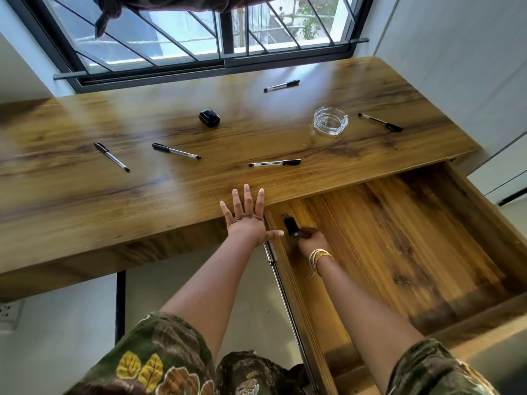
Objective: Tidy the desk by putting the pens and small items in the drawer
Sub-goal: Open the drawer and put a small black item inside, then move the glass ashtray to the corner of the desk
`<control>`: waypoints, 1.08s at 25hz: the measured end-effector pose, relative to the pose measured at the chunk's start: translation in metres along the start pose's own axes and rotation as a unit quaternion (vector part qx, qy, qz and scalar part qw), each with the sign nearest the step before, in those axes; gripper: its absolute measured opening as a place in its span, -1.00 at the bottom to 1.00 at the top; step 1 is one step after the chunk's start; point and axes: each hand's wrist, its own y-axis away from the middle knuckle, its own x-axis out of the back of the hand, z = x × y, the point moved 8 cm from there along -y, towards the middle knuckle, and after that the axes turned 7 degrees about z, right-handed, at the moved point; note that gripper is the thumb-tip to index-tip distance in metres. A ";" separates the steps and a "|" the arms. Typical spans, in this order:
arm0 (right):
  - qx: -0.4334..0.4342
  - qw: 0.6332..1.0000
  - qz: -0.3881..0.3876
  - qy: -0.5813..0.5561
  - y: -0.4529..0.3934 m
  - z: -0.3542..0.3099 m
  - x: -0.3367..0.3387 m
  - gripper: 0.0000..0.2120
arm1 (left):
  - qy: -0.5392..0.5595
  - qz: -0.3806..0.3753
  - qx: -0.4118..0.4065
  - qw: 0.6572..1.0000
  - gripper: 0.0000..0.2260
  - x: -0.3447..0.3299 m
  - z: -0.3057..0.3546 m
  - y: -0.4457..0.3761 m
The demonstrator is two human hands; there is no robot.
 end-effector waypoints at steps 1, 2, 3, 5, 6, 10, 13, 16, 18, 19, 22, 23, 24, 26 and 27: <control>0.011 1.000 -0.009 0.010 0.002 0.000 0.000 -0.67 | -0.001 0.000 0.001 1.000 0.05 0.000 0.000 0.000; 0.019 0.999 -0.019 0.021 0.005 -0.001 0.001 -0.65 | 0.000 0.000 0.002 1.000 0.05 0.000 0.000 0.000; 0.023 0.999 -0.030 0.033 0.007 0.000 0.002 -0.64 | 0.001 0.000 0.003 1.000 0.05 0.001 0.000 0.001; 0.029 0.996 -0.056 0.063 0.010 0.001 0.005 -0.59 | 0.010 -0.001 0.001 1.000 0.03 0.002 0.001 0.003; 0.035 0.993 -0.073 0.086 0.013 0.000 0.006 -0.55 | 0.016 -0.001 0.001 1.000 0.02 0.003 0.001 0.004; 0.055 0.974 -0.159 0.149 0.030 0.004 0.002 -0.40 | 0.008 -0.008 -0.013 1.000 -0.04 0.006 0.000 0.021; 0.078 0.977 -0.158 0.121 0.039 0.004 0.010 -0.38 | 0.015 -0.007 -0.020 1.000 -0.09 0.010 -0.001 0.037; 0.150 0.975 -0.119 0.116 0.045 -0.020 0.028 -0.47 | 0.060 0.022 -0.012 0.998 -0.23 0.024 -0.003 0.048; 0.207 0.964 -0.100 0.130 0.045 -0.044 0.036 -0.58 | 0.079 0.063 -0.006 0.995 -0.35 0.037 -0.001 0.051; 0.230 0.959 -0.093 0.139 0.043 -0.057 0.039 -0.62 | 0.088 0.088 -0.010 0.992 -0.41 0.045 0.000 0.051; 0.270 0.947 -0.072 0.160 0.037 -0.103 0.041 -0.71 | 0.096 0.174 -0.043 0.979 -0.58 0.073 0.001 0.047; 0.277 0.944 -0.064 0.165 0.034 -0.119 0.039 -0.72 | 0.093 0.191 -0.051 0.976 -0.61 0.082 -0.003 0.043; 0.283 0.943 -0.053 0.169 0.030 -0.134 0.037 -0.73 | 0.092 0.204 -0.057 0.973 -0.62 0.090 -0.007 0.035; 0.273 0.946 -0.022 0.173 0.018 -0.157 0.033 -0.75 | 0.092 0.215 -0.069 0.970 -0.62 0.100 -0.017 0.018; 0.262 0.950 -0.007 0.172 0.011 -0.166 0.030 -0.75 | 0.097 0.212 -0.075 0.970 -0.62 0.102 -0.023 0.010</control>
